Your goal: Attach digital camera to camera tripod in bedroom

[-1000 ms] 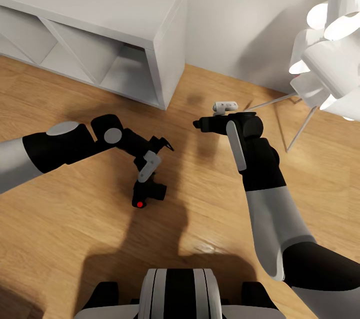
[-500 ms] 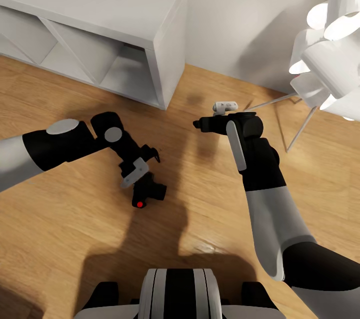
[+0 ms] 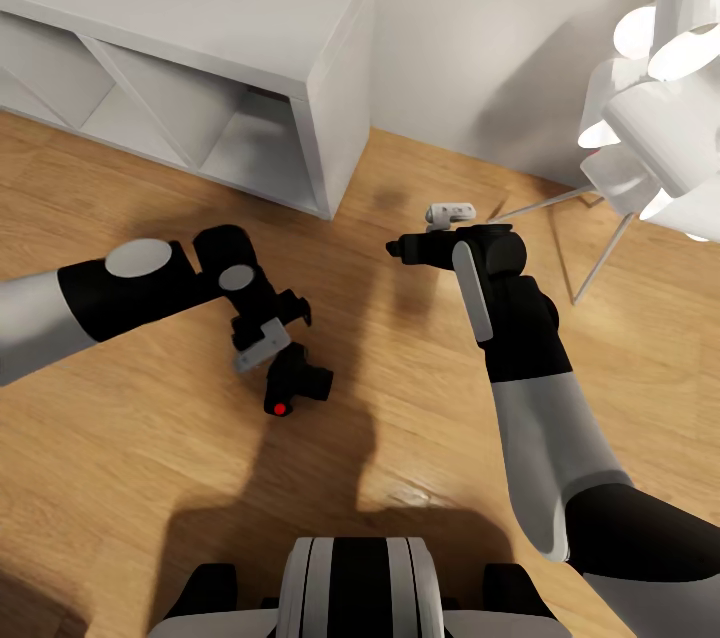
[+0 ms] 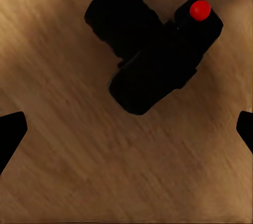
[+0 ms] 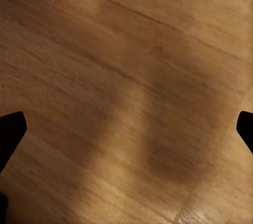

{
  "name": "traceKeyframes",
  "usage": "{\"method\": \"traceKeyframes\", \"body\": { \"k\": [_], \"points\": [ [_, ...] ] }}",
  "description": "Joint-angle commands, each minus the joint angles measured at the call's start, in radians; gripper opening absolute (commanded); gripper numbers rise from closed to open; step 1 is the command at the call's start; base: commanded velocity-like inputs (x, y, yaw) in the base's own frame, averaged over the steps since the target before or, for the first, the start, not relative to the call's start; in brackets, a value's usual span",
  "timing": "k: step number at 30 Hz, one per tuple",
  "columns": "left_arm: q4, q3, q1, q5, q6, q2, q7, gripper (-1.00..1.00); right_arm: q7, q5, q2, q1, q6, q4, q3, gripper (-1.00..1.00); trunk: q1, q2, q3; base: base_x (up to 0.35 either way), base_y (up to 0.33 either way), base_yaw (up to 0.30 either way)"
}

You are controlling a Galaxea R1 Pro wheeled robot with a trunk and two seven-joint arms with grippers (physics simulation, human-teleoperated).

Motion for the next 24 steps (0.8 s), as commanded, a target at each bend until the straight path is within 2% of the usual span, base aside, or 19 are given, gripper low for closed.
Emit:
{"method": "traceKeyframes", "body": {
  "k": [1, 10, 16, 19, 20, 24],
  "points": [
    [-0.001, -0.003, -0.003, -0.015, -0.024, -0.002, 0.002, 1.00, -0.001, -0.004, 0.000, -0.001, 0.004, -0.001, 0.000, 1.00, 0.000, 0.000, -0.001, 0.000, 0.000, 0.000],
    [0.016, -0.013, -0.028, -0.049, -0.086, -0.031, 0.017, 1.00, -0.001, -0.004, 0.000, -0.001, 0.004, -0.001, 0.000, 1.00, 0.000, 0.000, -0.001, 0.000, 0.000, 0.000],
    [0.033, -0.044, -0.038, -0.057, -0.101, -0.045, 0.033, 1.00, -0.001, -0.004, 0.000, -0.001, 0.004, -0.001, 0.000, 1.00, 0.000, 0.000, -0.001, 0.000, 0.000, 0.000],
    [0.041, -0.073, -0.041, -0.060, -0.106, -0.050, 0.078, 1.00, -0.001, -0.004, 0.000, -0.001, 0.004, -0.001, 0.000, 1.00, 0.000, 0.000, -0.001, 0.000, 0.000, 0.000],
    [0.041, -0.073, -0.041, -0.060, -0.106, -0.050, 0.078, 1.00, -0.001, -0.004, 0.000, -0.001, 0.004, -0.001, 0.000, 1.00, 0.000, 0.000, -0.001, 0.000, 0.000, 0.000],
    [0.045, -0.096, -0.043, -0.059, -0.108, -0.056, 0.146, 1.00, -0.001, -0.004, 0.000, -0.001, 0.004, -0.001, 0.000, 1.00, 0.000, 0.000, -0.001, 0.000, 0.000, 0.000]
  ]
}}
